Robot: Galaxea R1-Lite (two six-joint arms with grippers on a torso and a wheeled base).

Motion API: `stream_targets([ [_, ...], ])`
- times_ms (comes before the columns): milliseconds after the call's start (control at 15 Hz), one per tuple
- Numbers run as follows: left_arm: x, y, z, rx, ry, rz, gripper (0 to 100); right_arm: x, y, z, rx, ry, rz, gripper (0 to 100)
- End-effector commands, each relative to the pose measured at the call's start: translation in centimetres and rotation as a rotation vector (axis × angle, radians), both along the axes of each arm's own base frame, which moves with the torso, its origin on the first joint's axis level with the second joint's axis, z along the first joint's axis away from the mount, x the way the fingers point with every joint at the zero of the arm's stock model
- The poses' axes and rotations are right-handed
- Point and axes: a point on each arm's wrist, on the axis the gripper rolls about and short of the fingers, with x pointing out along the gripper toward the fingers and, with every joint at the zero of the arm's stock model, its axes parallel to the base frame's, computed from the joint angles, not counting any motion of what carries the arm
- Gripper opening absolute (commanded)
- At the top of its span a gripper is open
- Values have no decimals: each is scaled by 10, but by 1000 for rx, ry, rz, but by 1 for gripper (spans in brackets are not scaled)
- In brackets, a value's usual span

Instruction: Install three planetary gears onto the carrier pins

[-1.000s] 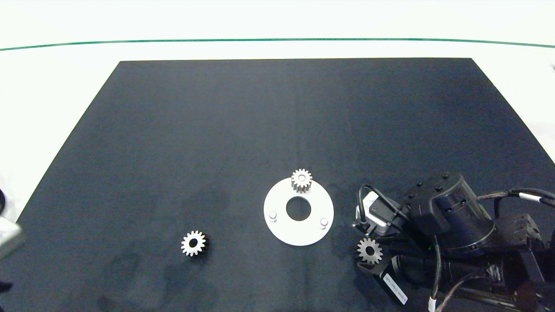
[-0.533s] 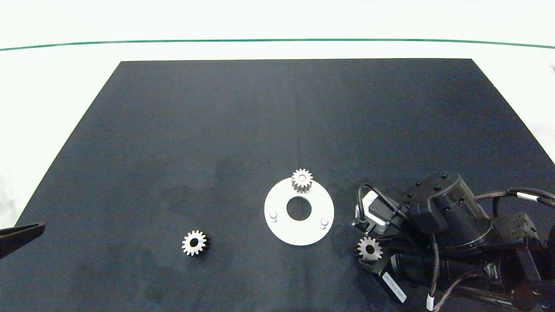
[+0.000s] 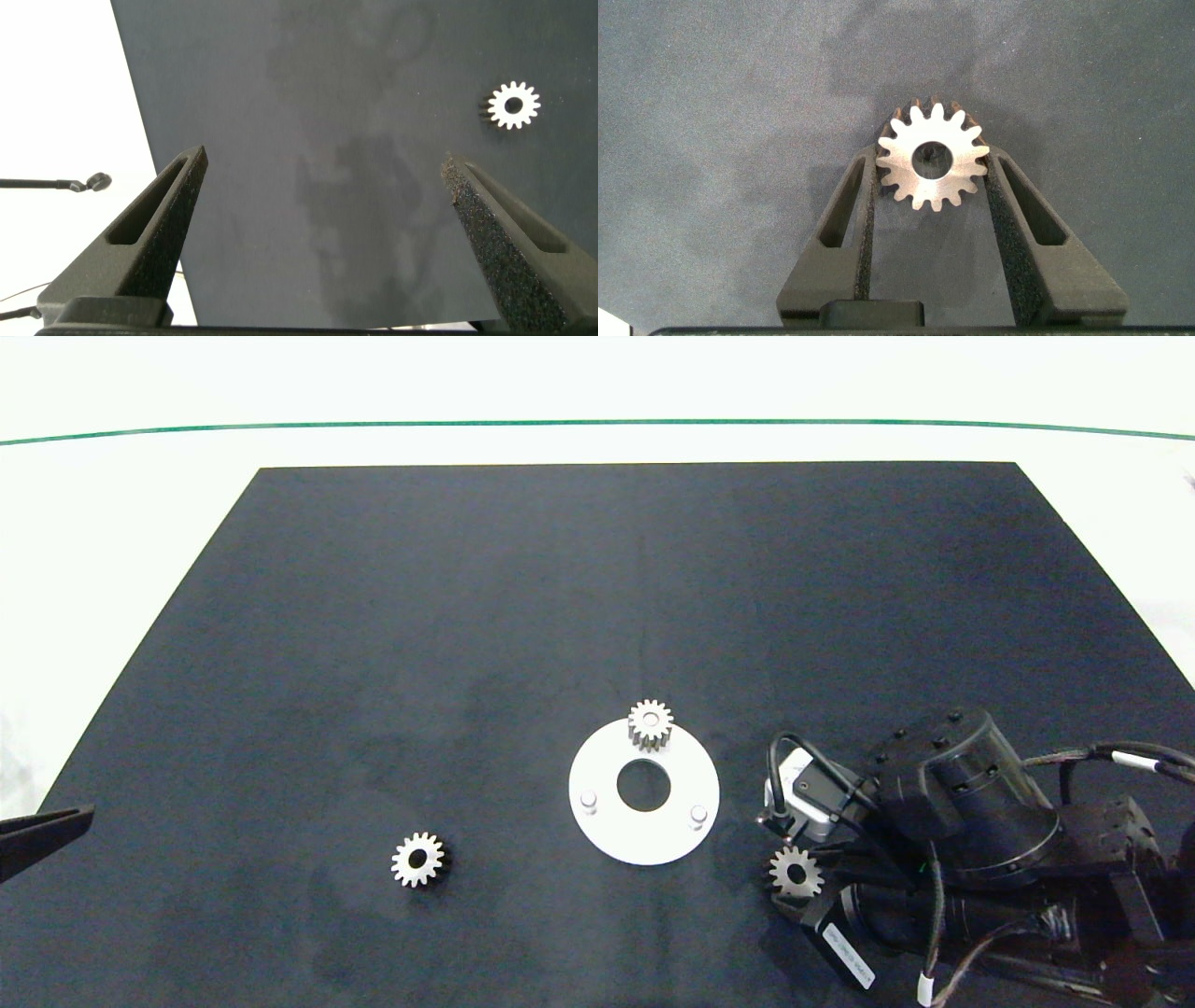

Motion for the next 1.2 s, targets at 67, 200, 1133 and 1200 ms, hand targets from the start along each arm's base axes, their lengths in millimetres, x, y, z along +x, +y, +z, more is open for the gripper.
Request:
stream_targets([
  [67,0,0,0,2,3,0,100,-1,-1,1,1,-4,0,18],
  [200,0,0,0,2,3,0,100,-3,-3,4,5,-12,1,13],
  [1133,0,0,-1,4,9,-4,100,7,26,56,102,-119,50,4],
  [1200,0,0,-1,4,9,-4,100,9,32,54,98,-114,57,4],
])
